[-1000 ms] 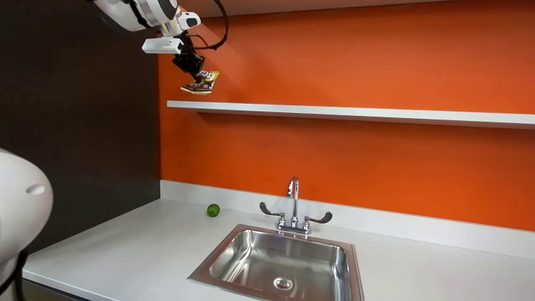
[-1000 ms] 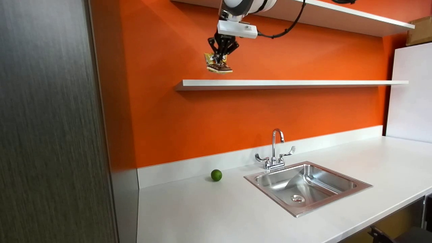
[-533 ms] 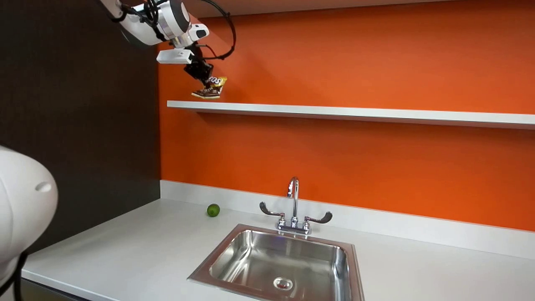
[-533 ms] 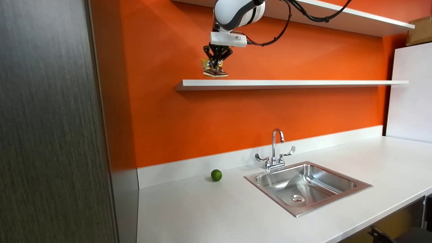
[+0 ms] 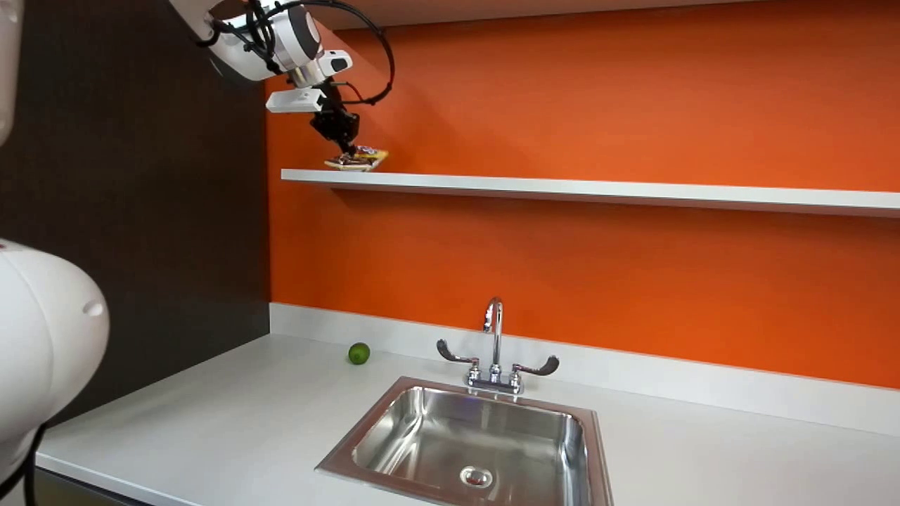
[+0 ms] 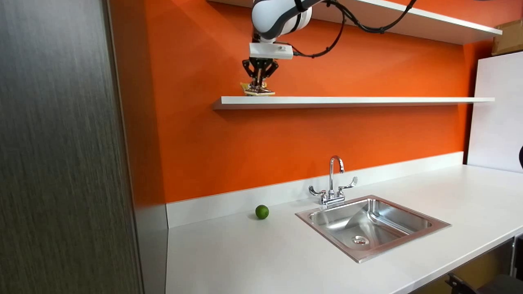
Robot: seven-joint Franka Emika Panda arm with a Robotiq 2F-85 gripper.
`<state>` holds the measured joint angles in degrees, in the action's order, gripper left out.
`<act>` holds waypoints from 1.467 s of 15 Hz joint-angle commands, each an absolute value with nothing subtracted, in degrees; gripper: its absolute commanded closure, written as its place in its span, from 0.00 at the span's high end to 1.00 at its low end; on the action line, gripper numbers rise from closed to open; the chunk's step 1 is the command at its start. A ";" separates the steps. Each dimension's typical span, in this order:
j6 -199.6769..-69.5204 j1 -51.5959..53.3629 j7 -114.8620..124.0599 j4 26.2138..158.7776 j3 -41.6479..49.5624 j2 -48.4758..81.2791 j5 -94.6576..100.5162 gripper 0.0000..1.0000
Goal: Put the packet on the first bottom shelf
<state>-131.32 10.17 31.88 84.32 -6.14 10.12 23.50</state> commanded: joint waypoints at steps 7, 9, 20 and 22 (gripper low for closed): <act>-120.27 13.23 35.93 80.61 -5.29 7.44 24.54 0.97; -116.53 13.45 35.62 81.88 -5.47 4.77 23.89 1.00; -99.78 10.37 18.13 104.08 -5.17 -17.77 7.98 1.00; -98.99 9.84 12.19 109.96 -4.45 -21.48 4.40 1.00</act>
